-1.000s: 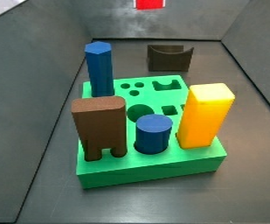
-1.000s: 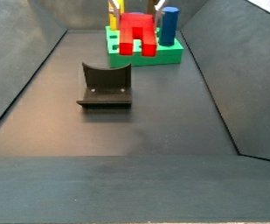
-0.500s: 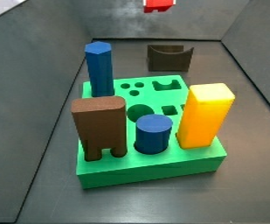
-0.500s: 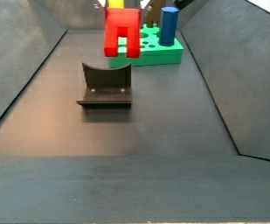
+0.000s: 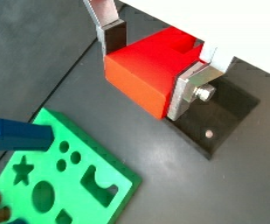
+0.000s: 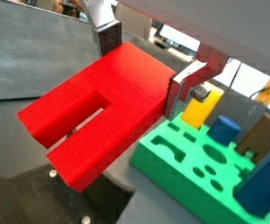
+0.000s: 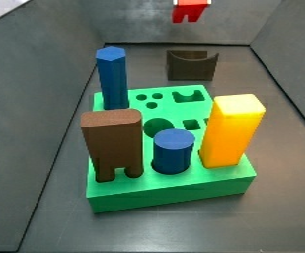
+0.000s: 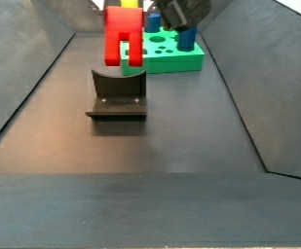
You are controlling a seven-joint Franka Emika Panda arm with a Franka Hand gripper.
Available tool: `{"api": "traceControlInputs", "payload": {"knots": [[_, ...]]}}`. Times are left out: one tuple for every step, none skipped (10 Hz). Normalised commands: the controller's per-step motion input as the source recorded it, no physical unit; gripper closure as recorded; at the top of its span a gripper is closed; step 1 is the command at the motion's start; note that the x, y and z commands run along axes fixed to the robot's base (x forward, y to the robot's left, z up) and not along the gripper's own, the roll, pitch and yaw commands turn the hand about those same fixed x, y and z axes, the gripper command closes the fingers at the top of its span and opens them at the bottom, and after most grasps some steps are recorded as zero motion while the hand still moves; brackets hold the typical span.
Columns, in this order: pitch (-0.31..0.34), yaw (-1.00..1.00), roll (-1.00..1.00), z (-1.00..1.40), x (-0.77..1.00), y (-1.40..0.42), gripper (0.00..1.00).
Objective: Pick up the double-square object. Move up. Place the double-square object on the fixture. Regrasp the double-square object. Move to above the board. Insert the double-square object.
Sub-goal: Place the double-square object on the fixture.
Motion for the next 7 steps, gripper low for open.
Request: {"api": "traceControlInputs", "payload": {"knots": [[0.054,-0.10,-0.24,-0.01,0.22,0.04,1.00],[0.260,-0.12,-1.00,-1.00,0.16,0.13,1.00],[0.246,-0.12,-1.00,-1.00,0.13,0.14,1.00],[0.225,-0.17,-0.88,-1.00,0.15,0.14,1.00],[0.200,-0.20,-0.71,-1.00,0.17,0.14,1.00],[0.161,-0.21,-0.55,-1.00,0.18,0.14,1.00],[0.108,-0.22,-0.34,-1.00,0.19,0.14,1.00]]}}
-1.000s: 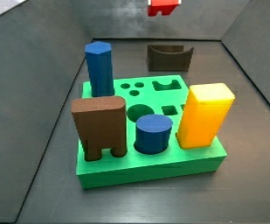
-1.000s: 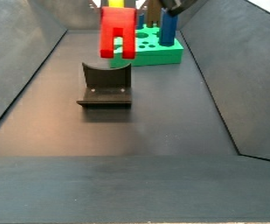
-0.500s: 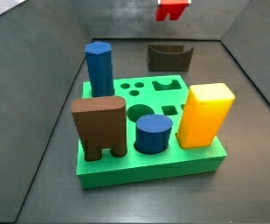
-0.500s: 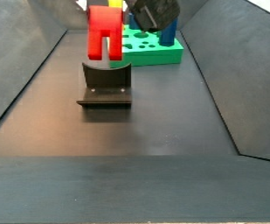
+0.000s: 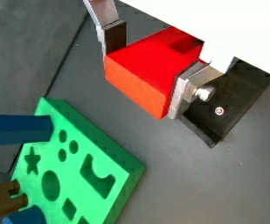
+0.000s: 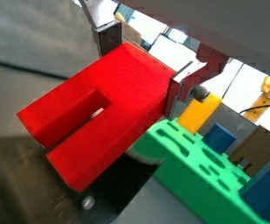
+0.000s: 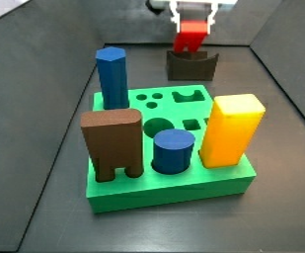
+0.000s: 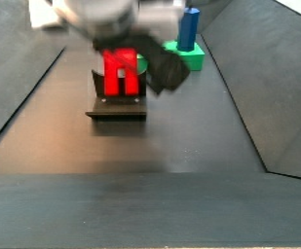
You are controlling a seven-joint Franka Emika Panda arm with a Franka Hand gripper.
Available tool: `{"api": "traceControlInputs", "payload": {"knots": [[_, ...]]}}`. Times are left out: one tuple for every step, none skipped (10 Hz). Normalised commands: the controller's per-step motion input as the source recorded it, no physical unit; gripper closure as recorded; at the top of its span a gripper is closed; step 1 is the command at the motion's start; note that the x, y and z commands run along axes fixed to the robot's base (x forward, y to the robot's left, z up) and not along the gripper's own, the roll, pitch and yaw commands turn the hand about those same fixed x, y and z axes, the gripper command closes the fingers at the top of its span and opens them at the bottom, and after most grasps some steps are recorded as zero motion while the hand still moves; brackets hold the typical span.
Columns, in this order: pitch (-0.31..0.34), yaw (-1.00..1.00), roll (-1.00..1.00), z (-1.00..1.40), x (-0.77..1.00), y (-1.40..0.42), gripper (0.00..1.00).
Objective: Pick up the double-square object. Move up. Place the double-square object on the fixture. Regrasp the double-square object. Move to above the board. Insert the double-square object.
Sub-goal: Place the double-square object on the fixture.
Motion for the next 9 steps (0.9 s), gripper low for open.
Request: {"api": "traceControlInputs", "payload": {"knots": [[0.068,-0.22,-0.24,-1.00,0.19,0.14,1.00],[0.028,-0.20,-0.20,-1.00,0.20,0.14,1.00],[-0.008,-0.17,-0.18,-0.77,0.16,0.12,1.00],[-0.019,-0.15,-0.16,-0.59,0.14,0.10,1.00],[-0.039,-0.11,-0.11,-0.52,0.11,0.14,1.00],[-0.049,-0.10,-0.11,-0.50,0.09,0.15,1.00],[-0.049,-0.08,-0.11,-0.50,0.09,0.15,1.00],[-0.049,-0.07,-0.10,-0.50,0.09,0.15,1.00],[-0.046,-0.06,-0.10,-0.50,0.09,0.15,1.00]]}}
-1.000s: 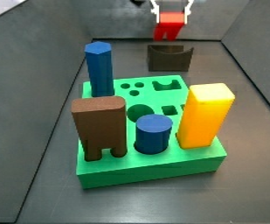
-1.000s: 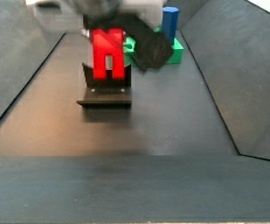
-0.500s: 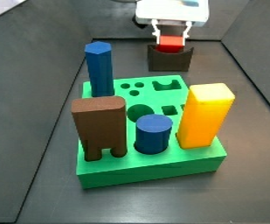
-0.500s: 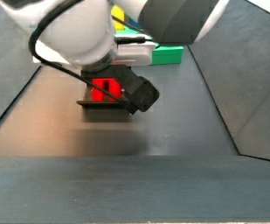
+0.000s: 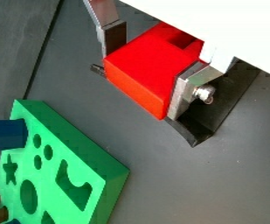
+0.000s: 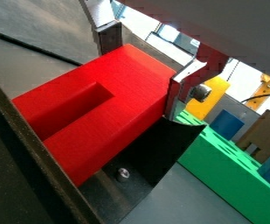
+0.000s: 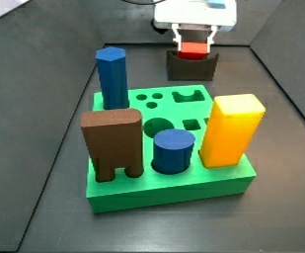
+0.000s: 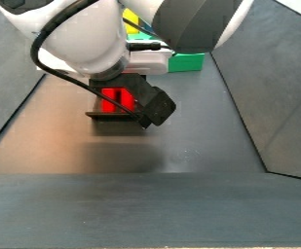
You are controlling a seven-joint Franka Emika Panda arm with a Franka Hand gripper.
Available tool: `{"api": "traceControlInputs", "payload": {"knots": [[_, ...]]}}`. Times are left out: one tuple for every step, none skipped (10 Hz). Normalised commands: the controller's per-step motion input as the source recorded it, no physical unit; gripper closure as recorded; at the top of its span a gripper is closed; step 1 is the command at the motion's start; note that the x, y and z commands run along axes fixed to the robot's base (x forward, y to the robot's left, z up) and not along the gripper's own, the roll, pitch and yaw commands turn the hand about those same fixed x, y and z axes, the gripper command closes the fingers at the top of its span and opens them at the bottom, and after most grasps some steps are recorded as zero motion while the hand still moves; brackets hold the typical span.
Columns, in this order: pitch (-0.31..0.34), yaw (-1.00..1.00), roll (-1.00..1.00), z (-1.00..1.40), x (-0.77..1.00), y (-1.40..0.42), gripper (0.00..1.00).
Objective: Pick up the double-square object. Move up. Place the double-square object on the fixture. Regrasp the double-square object. Move to above the board. Insert the double-square object.
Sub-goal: Place the double-square object on the fixture, then regrasp the double-square object.
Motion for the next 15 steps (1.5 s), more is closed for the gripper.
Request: {"api": "traceControlInputs", "payload": {"knots": [[0.000,0.00,0.00,-0.17,0.00,-0.50,1.00],[0.000,0.00,0.00,0.00,0.00,0.00,0.00],[0.043,-0.05,-0.01,1.00,0.00,0.00,0.00],[0.043,-0.05,0.00,1.00,0.00,0.00,0.00],[0.045,-0.03,0.03,1.00,-0.01,0.00,0.00],[0.042,-0.03,0.04,1.00,-0.02,0.00,0.00],[0.041,-0.03,0.06,1.00,-0.03,0.00,0.00],[0.040,-0.03,0.06,0.89,-0.03,0.00,0.00],[0.035,-0.02,0.05,0.64,-0.03,0.00,0.00],[0.038,-0.03,0.05,0.46,-0.02,0.00,0.00],[0.040,-0.02,0.05,0.20,-0.03,0.01,0.00],[0.039,0.03,1.00,0.66,-0.11,-0.74,0.00],[0.037,0.03,1.00,0.58,-0.09,-0.71,0.00],[0.028,0.03,1.00,0.47,-0.10,-0.59,0.00],[0.019,0.03,1.00,0.30,-0.12,-0.43,0.00]]}}
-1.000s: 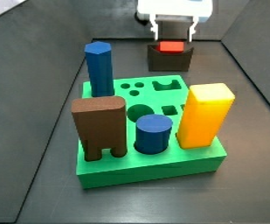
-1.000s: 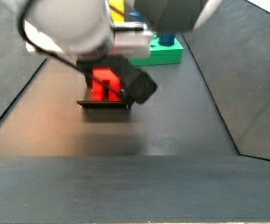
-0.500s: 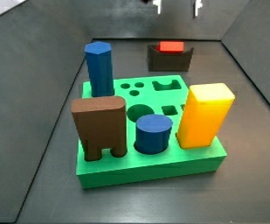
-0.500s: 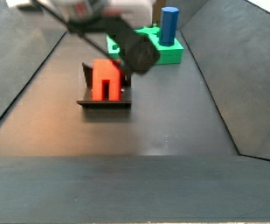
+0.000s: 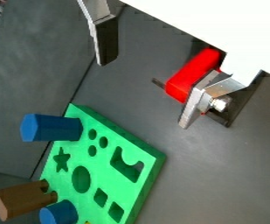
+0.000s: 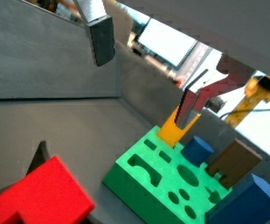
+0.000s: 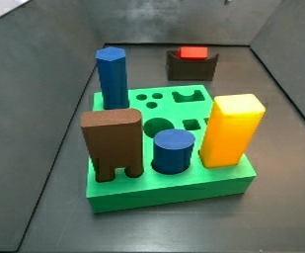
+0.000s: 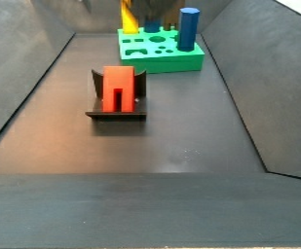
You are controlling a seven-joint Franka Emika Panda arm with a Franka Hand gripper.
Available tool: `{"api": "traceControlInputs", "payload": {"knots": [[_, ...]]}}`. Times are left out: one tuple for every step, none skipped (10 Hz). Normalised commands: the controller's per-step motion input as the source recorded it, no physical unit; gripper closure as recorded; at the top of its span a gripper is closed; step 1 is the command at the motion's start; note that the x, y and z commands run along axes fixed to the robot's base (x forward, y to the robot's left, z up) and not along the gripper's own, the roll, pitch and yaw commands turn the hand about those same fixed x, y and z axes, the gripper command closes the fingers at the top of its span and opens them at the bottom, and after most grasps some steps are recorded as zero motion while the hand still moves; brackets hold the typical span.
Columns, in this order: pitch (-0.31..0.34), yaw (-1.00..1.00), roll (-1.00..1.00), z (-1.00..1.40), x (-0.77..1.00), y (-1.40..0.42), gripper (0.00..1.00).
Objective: Pick up the double-square object. Move up. Place the double-square object on the fixture. Regrasp the double-square object. Move to above the board. Insert the double-square object.
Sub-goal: Regrasp the double-square object.
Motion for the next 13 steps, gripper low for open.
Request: {"api": "traceControlInputs", "payload": {"knots": [[0.013,0.03,1.00,0.08,-0.09,-0.22,0.00],[0.013,0.03,1.00,0.03,-0.05,-0.07,0.00],[0.014,0.03,1.00,0.02,-0.03,-0.03,0.00],[0.012,0.03,1.00,0.01,-0.02,-0.04,0.00],[0.008,0.03,1.00,0.01,-0.03,-0.04,0.00],[0.003,0.03,1.00,0.01,-0.04,-0.03,0.00],[-0.004,0.03,1.00,0.01,-0.05,-0.03,0.00],[-0.012,0.03,1.00,0.01,-0.05,-0.02,0.00],[-0.017,0.03,1.00,0.01,-0.05,-0.02,0.00],[-0.026,0.03,1.00,0.00,-0.04,-0.02,0.00],[-0.030,0.03,1.00,0.00,-0.04,-0.02,0.00],[-0.039,0.03,1.00,0.00,-0.03,-0.02,0.00],[-0.041,0.03,1.00,0.00,-0.03,-0.02,0.00]]}}
